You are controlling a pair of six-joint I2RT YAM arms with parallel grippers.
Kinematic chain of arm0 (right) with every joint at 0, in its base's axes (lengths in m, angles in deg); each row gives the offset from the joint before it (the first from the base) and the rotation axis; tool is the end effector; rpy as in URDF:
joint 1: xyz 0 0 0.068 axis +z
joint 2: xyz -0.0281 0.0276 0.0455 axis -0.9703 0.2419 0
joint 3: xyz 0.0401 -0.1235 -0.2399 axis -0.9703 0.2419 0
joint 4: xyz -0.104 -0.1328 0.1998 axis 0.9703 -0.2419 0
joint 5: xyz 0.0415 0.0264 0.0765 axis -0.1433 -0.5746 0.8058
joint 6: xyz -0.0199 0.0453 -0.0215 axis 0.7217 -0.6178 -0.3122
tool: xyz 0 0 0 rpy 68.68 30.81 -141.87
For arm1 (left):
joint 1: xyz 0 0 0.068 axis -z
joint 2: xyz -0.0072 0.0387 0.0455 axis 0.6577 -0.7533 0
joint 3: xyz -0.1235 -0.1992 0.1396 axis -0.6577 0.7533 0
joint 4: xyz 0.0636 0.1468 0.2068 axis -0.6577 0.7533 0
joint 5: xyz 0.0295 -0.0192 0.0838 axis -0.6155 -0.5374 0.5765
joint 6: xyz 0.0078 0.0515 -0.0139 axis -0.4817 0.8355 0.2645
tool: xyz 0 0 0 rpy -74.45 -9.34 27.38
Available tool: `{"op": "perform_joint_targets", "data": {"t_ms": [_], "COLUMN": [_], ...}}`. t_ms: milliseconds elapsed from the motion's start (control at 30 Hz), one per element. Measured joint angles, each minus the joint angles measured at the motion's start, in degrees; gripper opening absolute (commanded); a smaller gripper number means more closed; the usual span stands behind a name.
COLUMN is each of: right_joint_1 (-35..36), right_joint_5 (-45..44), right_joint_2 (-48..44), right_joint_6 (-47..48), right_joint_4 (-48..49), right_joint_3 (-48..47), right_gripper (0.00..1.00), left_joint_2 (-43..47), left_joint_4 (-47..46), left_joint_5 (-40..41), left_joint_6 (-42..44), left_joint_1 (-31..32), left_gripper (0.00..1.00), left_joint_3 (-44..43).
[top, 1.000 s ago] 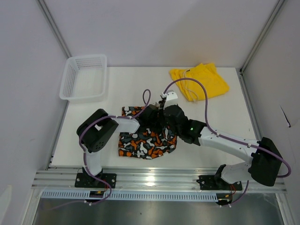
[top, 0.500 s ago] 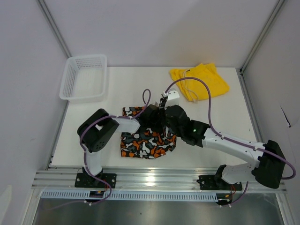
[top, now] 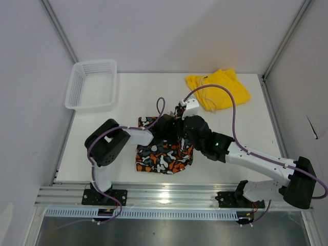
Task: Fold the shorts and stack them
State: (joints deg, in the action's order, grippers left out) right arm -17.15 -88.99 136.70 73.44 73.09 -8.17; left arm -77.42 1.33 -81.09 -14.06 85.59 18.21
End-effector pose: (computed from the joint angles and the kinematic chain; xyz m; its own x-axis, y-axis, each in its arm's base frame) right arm 0.1639 0.2360 0.3254 -0.2959 -0.0342 -0.9546 -0.4197 0.9024 0.0977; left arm 0.2668 -0.2706 0.1253 -0.9161 -0.3014 -0.2642 -0.0315 0.7113 -0.7022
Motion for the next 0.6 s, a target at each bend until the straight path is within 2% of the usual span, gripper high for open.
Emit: {"op": "perform_joint_targets", "data": {"t_ms": [33, 100, 133, 167, 233, 400, 600], "right_joint_1": [-0.3, -1.1, -1.6, -1.8, -2.8, -4.9, -5.8], "right_joint_5": [0.3, 0.7, 0.9, 1.2, 1.8, 3.9, 6.7], "right_joint_2": [-0.5, -1.5, -1.9, -2.4, -3.6, -5.6, -5.6], "right_joint_6": [-0.1, -0.3, -0.4, -0.5, -0.6, -0.7, -0.2], "right_joint_4": [0.1, 0.1, 0.4, 0.5, 0.9, 2.4, 2.7], "right_joint_3": [0.3, 1.0, 1.3, 1.4, 1.7, 2.4, 2.9], "right_gripper": [0.00, 0.00, 0.00, 0.00, 0.00, 0.00, 0.00], "left_joint_2": [0.0, 0.7, 1.3, 2.2, 4.8, 13.9, 26.8], "left_joint_4": [-0.2, -0.4, -0.3, 0.0, 0.8, 2.9, 5.0], "left_joint_5": [-0.7, -2.1, -2.3, -2.4, -2.6, -4.5, -7.4], "left_joint_6": [-0.1, 0.1, 0.2, 0.6, 0.5, 0.8, 3.7], "left_joint_1": [-0.1, -0.4, -0.6, -0.8, -1.3, -4.6, -15.5], "left_gripper": [0.51, 0.64, 0.80, 0.83, 0.87, 0.88, 0.88], "left_joint_3": [0.0, 0.0, 0.1, 0.4, 1.5, 5.9, 14.6]}}
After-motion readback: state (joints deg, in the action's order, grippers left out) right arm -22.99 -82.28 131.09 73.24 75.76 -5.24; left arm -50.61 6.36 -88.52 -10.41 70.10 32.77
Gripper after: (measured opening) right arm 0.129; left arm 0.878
